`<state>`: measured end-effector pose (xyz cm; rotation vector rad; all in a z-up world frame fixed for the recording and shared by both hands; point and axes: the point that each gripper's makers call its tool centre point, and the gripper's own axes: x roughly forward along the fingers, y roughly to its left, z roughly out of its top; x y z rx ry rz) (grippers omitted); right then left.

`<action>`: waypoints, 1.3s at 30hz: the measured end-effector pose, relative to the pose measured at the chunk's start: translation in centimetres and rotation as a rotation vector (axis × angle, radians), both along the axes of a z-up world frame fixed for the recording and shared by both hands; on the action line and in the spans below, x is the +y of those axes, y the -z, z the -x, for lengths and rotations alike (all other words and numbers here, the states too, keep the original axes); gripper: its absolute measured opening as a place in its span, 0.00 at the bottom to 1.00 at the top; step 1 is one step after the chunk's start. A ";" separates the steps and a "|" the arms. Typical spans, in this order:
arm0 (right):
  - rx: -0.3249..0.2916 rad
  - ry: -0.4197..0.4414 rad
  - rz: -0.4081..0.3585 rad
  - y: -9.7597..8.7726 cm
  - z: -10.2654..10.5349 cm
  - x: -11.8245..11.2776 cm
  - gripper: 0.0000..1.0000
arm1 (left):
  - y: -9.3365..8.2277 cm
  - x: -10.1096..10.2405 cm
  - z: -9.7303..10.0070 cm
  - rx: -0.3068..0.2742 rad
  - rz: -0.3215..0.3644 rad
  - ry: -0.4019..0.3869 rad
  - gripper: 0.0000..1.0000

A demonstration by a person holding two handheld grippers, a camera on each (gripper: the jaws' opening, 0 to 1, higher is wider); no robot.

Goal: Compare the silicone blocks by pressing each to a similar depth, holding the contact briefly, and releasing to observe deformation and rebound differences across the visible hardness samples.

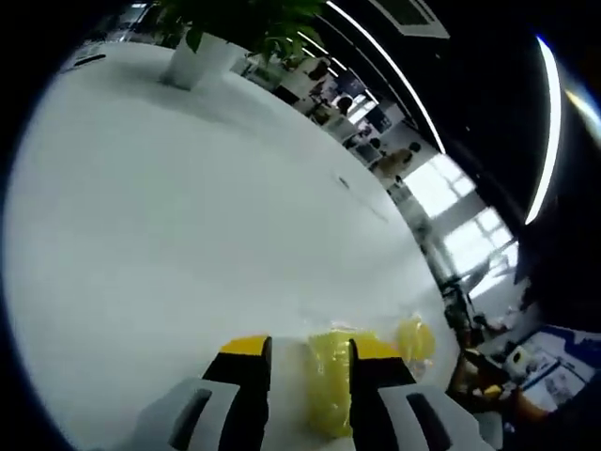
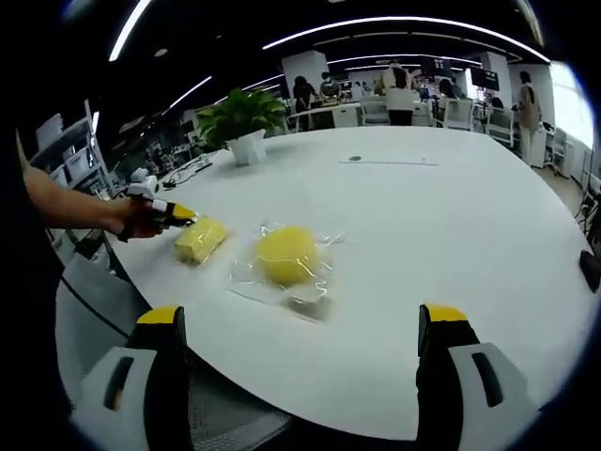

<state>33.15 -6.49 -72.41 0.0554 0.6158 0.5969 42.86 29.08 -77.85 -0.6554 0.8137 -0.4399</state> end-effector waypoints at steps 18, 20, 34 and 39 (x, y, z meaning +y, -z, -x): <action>0.007 0.018 -0.068 -0.5 -0.1 1.0 0.93 | -0.1 -0.8 0.3 -0.006 0.031 0.020 0.00; 0.007 0.018 -0.064 -0.5 -0.1 1.0 0.93 | -0.2 -0.9 0.3 0.000 0.051 0.003 0.00; 0.000 0.006 -0.062 -0.7 0.0 1.5 0.93 | -3.7 -2.2 -0.2 -0.074 0.083 0.016 0.00; -0.003 0.003 -0.065 -0.7 0.2 1.3 0.93 | -4.7 -3.1 0.3 -0.167 -0.011 0.132 0.00</action>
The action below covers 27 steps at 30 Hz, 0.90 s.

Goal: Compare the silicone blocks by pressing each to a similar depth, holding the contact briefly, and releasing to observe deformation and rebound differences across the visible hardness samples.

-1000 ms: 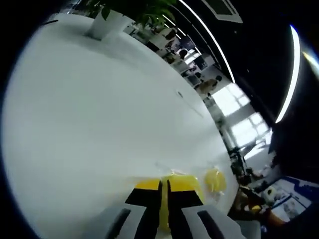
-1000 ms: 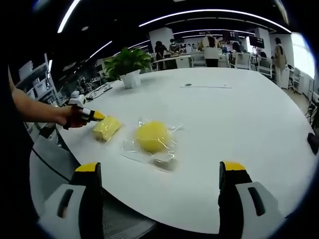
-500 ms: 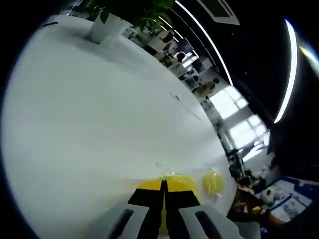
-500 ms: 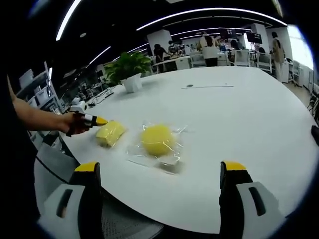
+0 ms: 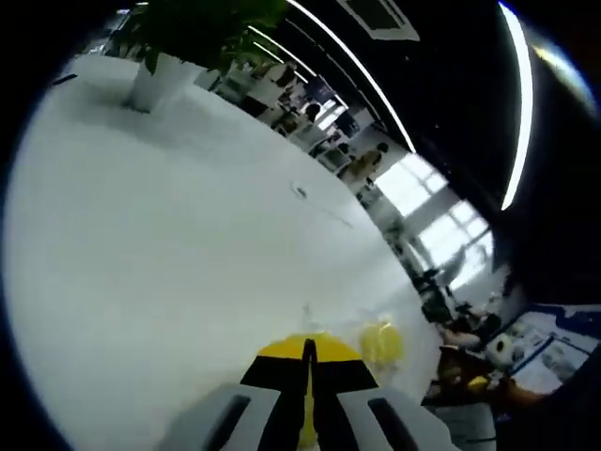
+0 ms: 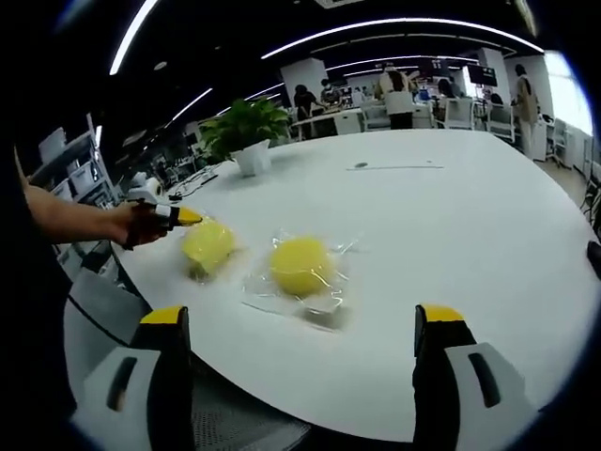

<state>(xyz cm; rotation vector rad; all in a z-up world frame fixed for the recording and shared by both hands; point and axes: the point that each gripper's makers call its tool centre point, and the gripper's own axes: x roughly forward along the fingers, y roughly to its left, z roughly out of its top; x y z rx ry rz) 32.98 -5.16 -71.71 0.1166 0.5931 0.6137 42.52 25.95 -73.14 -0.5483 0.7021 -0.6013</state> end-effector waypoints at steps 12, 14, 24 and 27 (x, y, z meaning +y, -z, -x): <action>-0.011 -0.013 -0.006 -0.7 0.1 -0.2 0.91 | -3.5 0.6 -1.0 -0.140 -0.071 0.018 0.00; -0.015 -0.026 0.011 -0.7 0.2 -0.1 0.91 | -4.1 0.6 -1.3 -0.154 -0.063 0.016 0.00; -0.051 -0.012 0.029 -1.6 -0.4 -0.3 0.96 | -7.4 -0.2 -1.6 -0.289 -0.145 0.103 0.00; -0.065 -0.032 0.024 -1.9 -0.6 -0.1 0.96 | -8.8 0.2 -1.7 -0.321 -0.144 0.095 0.00</action>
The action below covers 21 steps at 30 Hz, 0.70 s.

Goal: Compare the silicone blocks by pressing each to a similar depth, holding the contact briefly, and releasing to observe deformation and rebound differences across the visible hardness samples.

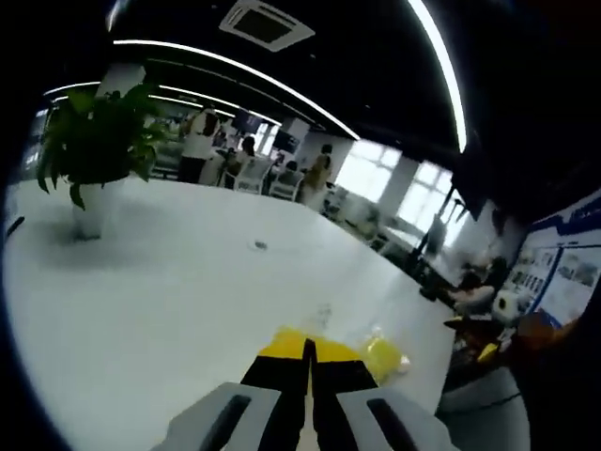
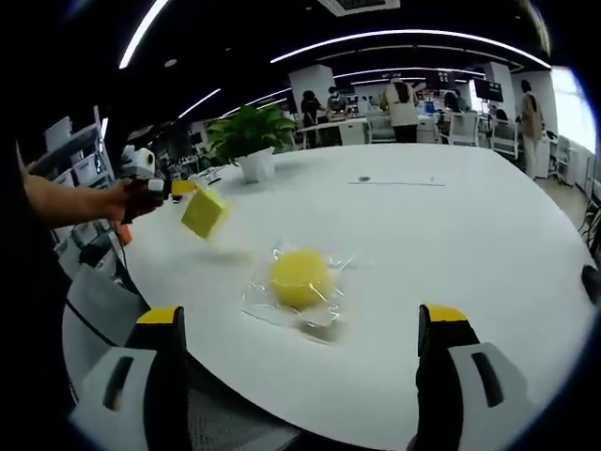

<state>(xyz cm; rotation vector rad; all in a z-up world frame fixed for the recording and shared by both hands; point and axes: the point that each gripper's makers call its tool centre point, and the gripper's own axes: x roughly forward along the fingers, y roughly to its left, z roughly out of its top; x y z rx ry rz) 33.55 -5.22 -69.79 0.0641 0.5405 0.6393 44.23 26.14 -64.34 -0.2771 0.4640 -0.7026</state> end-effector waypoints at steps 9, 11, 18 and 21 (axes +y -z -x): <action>-0.028 -0.070 -0.011 -1.0 0.0 1.3 0.88 | -5.1 1.2 -0.4 -0.093 0.098 -0.039 0.00; -0.034 -0.083 -0.041 -1.6 0.1 1.9 0.88 | -6.5 1.4 -0.3 -0.127 0.096 -0.029 0.00; -0.046 -0.067 -0.101 -2.6 -0.6 2.5 0.96 | -8.6 1.1 0.4 -0.168 0.053 0.015 0.00; -0.074 -0.063 -0.138 -3.5 -1.0 2.5 0.96 | -9.0 0.9 0.9 -0.174 0.048 0.031 0.00</action>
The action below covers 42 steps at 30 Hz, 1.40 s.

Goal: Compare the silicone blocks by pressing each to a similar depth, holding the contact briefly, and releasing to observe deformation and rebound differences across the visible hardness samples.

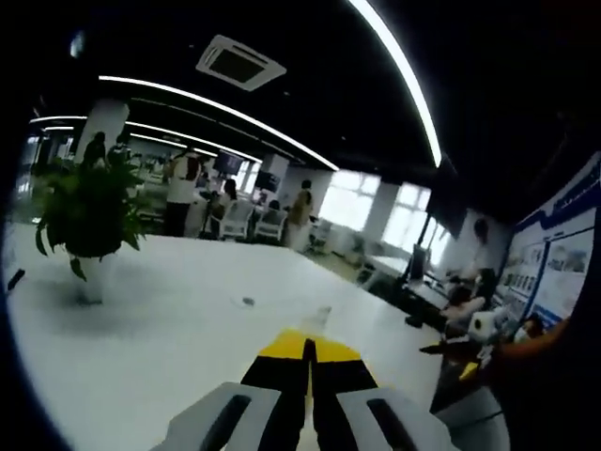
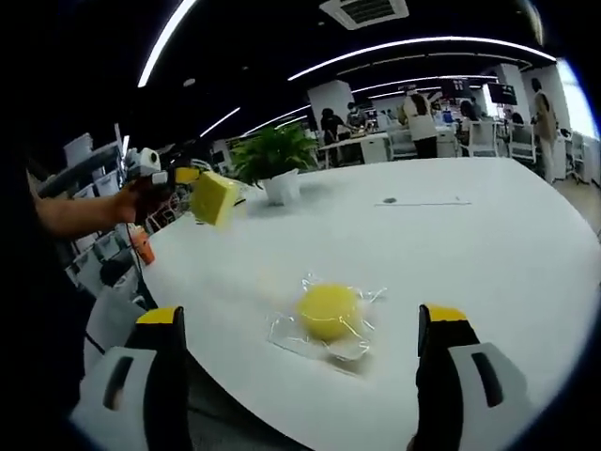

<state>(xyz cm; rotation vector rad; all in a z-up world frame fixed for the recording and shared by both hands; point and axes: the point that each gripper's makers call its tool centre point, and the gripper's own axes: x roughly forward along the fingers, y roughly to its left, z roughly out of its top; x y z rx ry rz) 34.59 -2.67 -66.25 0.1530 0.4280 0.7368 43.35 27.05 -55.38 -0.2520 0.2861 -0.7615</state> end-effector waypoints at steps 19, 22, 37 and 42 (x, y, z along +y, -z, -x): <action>-0.077 -0.122 0.005 -2.3 -0.1 2.5 0.97 | -5.1 -1.9 2.1 -0.140 0.045 0.106 0.00; -0.088 -0.144 -0.014 -3.0 -0.4 3.2 0.96 | -5.7 -2.3 2.5 -0.159 0.050 0.126 0.00; -0.153 -0.309 -0.091 -6.9 -0.6 8.1 0.87 | -8.1 -6.0 5.7 -0.182 0.132 0.262 0.00; -0.174 -0.359 -0.137 -8.5 -0.7 10.4 0.90 | -9.1 -6.6 6.5 -0.165 0.197 0.282 0.00</action>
